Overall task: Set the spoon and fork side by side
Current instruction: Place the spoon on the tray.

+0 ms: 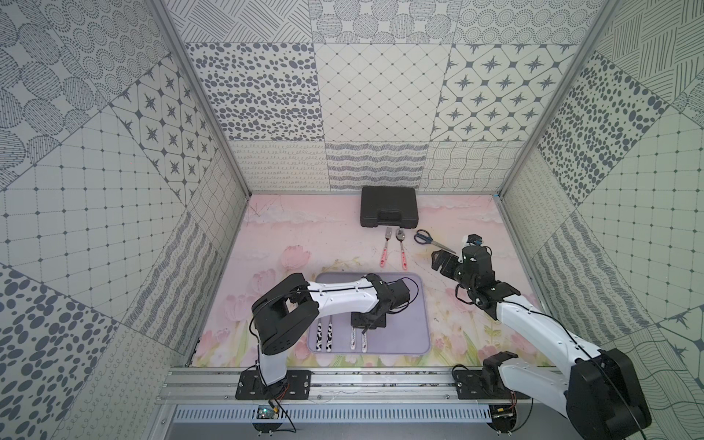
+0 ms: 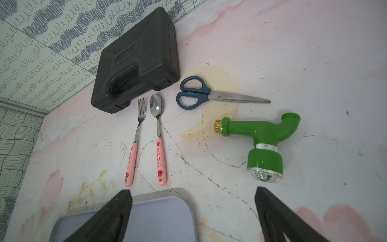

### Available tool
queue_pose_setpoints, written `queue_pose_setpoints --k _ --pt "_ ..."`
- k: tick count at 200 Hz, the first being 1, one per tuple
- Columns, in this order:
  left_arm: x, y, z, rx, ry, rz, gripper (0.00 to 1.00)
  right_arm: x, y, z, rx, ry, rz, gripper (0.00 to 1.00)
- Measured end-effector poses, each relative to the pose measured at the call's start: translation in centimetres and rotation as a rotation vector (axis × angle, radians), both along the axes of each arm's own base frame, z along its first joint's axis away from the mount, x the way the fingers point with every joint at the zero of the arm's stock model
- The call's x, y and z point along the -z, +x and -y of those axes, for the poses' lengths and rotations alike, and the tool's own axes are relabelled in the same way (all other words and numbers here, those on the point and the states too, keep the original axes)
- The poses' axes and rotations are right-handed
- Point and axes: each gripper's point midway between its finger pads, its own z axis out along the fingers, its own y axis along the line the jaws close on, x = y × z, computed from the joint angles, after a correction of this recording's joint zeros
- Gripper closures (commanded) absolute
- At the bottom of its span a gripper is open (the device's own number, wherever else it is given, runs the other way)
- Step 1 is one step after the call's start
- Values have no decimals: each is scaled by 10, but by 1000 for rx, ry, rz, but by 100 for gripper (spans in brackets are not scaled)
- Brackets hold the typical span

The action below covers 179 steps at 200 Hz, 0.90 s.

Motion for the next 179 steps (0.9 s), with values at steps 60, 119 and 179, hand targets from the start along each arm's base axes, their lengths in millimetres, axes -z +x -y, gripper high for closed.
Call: queue_pose_setpoints --k 60,119,179 --pt "-7 1 3 0 -15 7 85 0 0 0 -2 1 0 3" --pt "-17 2 3 3 -32 18 84 0 0 0 -2 1 0 3" --pt "-15 1 2 5 -21 12 79 0 0 0 -2 1 0 3"
